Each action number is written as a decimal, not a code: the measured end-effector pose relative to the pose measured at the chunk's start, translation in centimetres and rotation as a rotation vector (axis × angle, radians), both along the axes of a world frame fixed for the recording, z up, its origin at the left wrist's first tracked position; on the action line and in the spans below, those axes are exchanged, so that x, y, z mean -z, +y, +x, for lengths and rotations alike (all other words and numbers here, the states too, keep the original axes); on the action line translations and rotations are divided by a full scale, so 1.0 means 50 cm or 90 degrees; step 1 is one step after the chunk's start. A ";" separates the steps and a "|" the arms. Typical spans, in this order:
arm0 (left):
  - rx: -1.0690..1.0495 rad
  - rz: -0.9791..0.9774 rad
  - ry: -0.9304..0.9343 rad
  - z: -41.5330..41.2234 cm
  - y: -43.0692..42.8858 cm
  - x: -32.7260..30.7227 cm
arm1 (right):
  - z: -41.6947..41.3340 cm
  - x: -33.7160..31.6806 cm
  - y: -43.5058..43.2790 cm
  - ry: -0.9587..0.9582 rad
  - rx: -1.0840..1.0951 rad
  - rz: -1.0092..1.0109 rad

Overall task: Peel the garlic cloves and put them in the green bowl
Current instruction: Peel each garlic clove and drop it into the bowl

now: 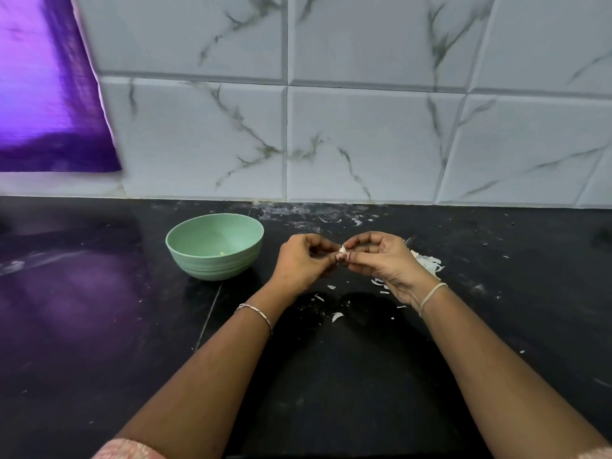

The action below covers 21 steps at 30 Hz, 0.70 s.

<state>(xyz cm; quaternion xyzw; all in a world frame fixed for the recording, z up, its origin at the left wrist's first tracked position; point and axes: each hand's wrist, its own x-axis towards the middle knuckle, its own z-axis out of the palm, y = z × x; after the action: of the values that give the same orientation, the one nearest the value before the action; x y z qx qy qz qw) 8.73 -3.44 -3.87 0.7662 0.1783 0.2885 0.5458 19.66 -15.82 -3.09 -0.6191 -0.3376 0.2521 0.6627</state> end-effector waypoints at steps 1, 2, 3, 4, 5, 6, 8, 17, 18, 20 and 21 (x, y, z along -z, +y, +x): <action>-0.002 -0.016 0.006 0.001 0.000 0.002 | -0.001 0.002 0.001 -0.008 0.003 -0.003; -0.003 -0.037 0.013 0.002 -0.002 0.004 | -0.001 0.003 0.002 -0.024 0.007 -0.004; -0.003 -0.063 0.016 0.002 -0.003 0.006 | 0.000 0.004 0.003 -0.043 0.011 -0.003; -0.004 -0.092 0.015 0.002 -0.004 0.007 | 0.001 0.005 0.004 -0.064 0.015 0.000; -0.008 -0.124 0.010 0.001 -0.006 0.005 | 0.002 0.005 0.004 -0.082 0.016 0.001; -0.014 -0.157 0.004 0.001 -0.007 0.002 | 0.002 0.006 0.003 -0.093 0.011 0.001; -0.021 -0.220 -0.008 -0.001 -0.009 -0.004 | -0.002 0.006 0.004 -0.108 -0.008 0.004; 0.062 -0.359 0.002 -0.015 -0.009 -0.026 | -0.001 0.003 0.021 -0.306 0.111 -0.006; 0.074 -0.358 0.001 -0.016 -0.008 -0.025 | -0.001 0.002 0.020 -0.308 0.105 -0.006; 0.089 -0.362 0.000 -0.018 -0.007 -0.024 | -0.004 0.000 0.017 -0.309 0.087 -0.005; 0.092 -0.367 0.000 -0.018 -0.007 -0.025 | -0.004 -0.001 0.016 -0.308 0.078 -0.004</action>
<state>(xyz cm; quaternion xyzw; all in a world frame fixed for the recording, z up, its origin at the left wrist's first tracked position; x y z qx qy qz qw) 7.81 -3.76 -2.63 0.5904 0.1978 0.1862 0.7600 19.47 -15.03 -3.04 -0.6829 -0.4475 0.0566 0.5746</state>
